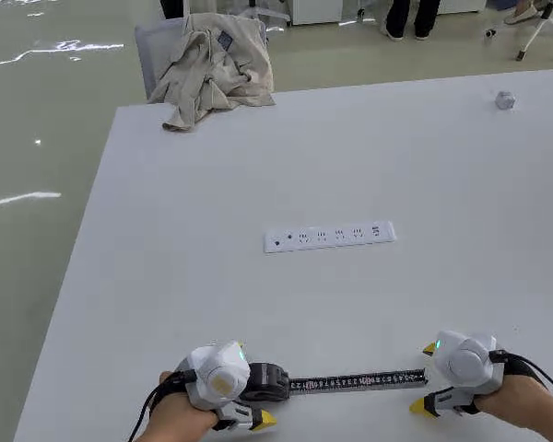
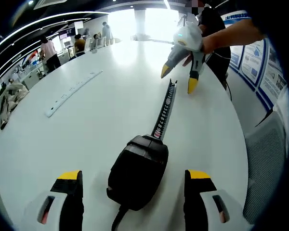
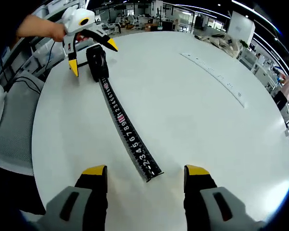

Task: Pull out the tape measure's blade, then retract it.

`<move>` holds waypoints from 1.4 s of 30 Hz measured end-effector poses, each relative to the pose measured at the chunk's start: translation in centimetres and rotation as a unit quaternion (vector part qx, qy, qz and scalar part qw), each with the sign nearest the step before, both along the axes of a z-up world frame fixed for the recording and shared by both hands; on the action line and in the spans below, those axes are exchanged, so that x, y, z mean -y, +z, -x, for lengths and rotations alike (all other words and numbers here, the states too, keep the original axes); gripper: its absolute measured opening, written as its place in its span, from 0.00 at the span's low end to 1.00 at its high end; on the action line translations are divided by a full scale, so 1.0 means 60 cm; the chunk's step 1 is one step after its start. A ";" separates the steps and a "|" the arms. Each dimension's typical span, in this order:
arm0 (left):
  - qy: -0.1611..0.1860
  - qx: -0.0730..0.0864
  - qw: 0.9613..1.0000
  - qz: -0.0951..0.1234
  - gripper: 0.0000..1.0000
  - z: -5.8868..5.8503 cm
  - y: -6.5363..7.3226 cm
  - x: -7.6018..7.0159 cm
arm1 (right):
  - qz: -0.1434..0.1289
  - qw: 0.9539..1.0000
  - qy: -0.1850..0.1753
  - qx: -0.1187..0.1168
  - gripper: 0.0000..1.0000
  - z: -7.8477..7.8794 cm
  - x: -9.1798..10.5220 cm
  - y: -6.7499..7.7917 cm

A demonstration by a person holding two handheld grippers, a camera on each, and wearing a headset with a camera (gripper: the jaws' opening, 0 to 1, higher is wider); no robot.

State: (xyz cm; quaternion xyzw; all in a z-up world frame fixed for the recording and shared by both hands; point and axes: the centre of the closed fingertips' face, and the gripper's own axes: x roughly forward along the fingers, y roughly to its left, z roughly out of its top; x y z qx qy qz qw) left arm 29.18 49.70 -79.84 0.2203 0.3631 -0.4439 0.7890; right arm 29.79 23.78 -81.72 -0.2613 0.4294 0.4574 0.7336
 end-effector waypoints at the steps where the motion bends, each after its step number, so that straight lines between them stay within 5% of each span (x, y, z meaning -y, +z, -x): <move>1: 0.021 0.002 1.000 0.008 0.84 -0.004 0.005 0.001 | -0.003 1.000 -0.015 -0.007 0.67 0.002 0.002 -0.003; 13: 0.110 -0.011 0.993 0.030 0.99 0.009 0.004 -0.007 | -0.027 0.993 -0.113 -0.005 0.86 0.002 0.020 0.010; 26: 0.193 -0.014 0.980 0.046 1.00 0.022 0.012 -0.045 | -0.060 0.982 -0.178 -0.011 0.96 0.020 0.020 0.023; 42: 0.294 -0.006 0.953 0.073 1.00 0.043 0.032 -0.075 | -0.087 0.966 -0.242 -0.001 1.00 0.049 0.015 0.039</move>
